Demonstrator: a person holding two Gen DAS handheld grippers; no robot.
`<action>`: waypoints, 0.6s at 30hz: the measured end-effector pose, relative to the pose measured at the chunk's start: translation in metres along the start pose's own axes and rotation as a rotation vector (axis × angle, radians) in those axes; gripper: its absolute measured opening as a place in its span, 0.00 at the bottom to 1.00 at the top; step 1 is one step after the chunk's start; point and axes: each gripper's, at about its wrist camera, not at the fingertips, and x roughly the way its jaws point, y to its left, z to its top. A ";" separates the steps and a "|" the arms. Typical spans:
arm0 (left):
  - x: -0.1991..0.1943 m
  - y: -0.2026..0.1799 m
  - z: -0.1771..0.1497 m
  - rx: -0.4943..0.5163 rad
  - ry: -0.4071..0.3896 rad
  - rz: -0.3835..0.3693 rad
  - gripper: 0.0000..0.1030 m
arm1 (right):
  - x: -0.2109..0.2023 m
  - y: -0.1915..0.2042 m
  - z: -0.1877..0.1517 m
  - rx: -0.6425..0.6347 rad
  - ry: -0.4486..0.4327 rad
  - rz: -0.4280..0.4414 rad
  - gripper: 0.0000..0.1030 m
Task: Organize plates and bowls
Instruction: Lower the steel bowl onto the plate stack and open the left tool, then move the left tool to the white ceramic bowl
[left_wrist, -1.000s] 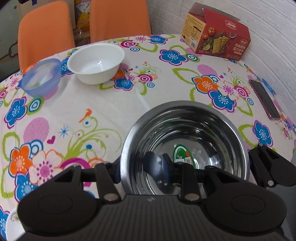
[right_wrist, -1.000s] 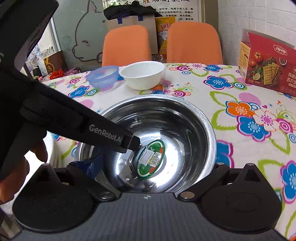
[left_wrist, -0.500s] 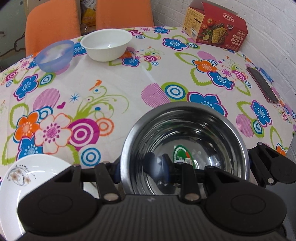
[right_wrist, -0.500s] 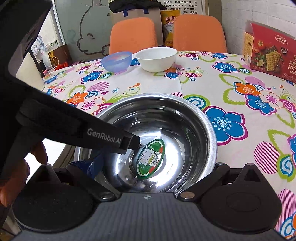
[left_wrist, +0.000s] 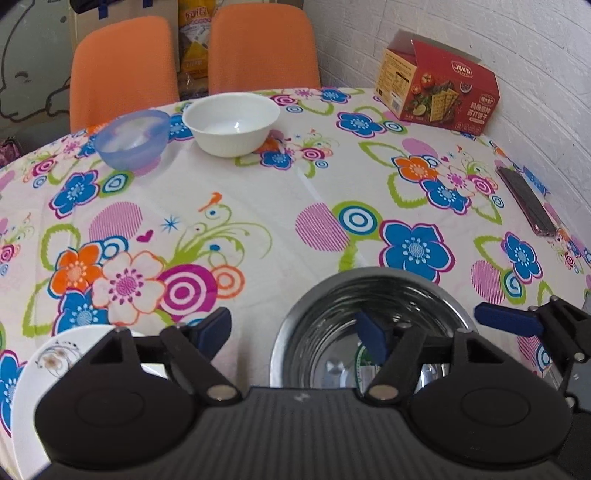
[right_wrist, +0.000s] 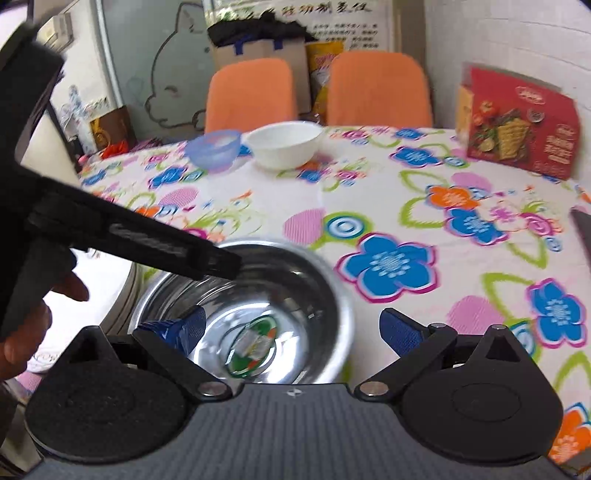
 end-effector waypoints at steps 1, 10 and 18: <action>-0.004 0.002 0.002 -0.004 -0.016 0.007 0.72 | -0.004 -0.004 0.001 0.015 -0.009 0.004 0.86; -0.015 0.009 0.009 -0.007 -0.061 0.004 0.75 | -0.007 -0.026 0.024 0.056 -0.041 0.000 0.86; -0.001 0.030 0.021 -0.030 -0.040 0.014 0.75 | 0.019 -0.023 0.063 -0.011 -0.034 0.030 0.86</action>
